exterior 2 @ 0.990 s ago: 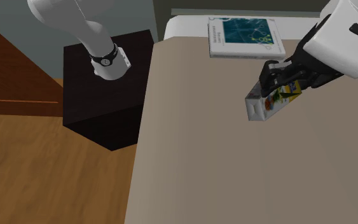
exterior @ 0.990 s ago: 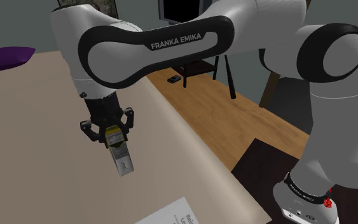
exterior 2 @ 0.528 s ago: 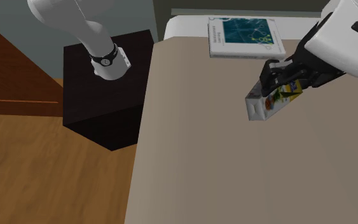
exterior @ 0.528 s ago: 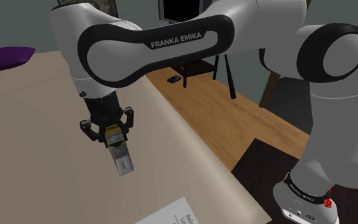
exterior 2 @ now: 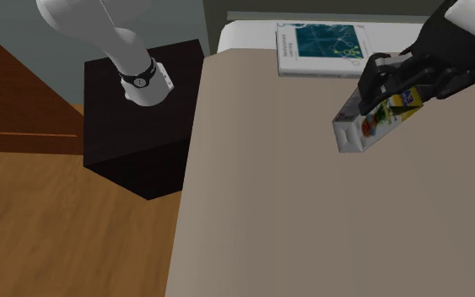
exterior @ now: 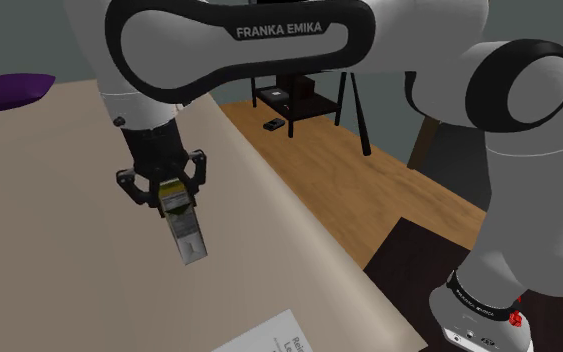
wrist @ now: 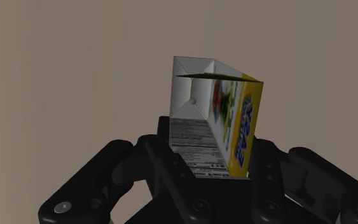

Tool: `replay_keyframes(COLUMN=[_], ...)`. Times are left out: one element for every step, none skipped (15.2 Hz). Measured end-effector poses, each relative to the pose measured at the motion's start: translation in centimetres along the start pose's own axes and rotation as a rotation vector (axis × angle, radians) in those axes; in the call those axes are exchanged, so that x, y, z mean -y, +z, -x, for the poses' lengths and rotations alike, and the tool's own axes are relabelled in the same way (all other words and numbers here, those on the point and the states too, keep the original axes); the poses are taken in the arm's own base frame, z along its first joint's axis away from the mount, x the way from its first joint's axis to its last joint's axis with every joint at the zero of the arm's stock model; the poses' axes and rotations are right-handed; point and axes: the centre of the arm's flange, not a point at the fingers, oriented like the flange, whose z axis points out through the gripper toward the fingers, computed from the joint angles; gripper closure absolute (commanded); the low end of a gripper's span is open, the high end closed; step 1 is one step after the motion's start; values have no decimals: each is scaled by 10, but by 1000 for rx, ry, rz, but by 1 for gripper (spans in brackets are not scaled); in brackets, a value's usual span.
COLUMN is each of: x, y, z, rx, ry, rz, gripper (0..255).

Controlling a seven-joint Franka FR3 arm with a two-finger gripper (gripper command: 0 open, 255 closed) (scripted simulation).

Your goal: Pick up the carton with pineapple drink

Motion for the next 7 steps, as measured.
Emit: replay_keyframes(x=[1, 1, 1, 0, 0, 1, 1], y=[-5, -10, -16, -20, -25, -30, -34], z=[0, 0, 1, 1, 1, 1, 1], rx=[0, 0, 0, 0, 0, 0, 0], ry=[0, 0, 0, 0, 0, 0, 0], rz=[0, 0, 0, 0, 0, 0, 0], gripper=[255, 255, 255, 255, 255, 255, 255])
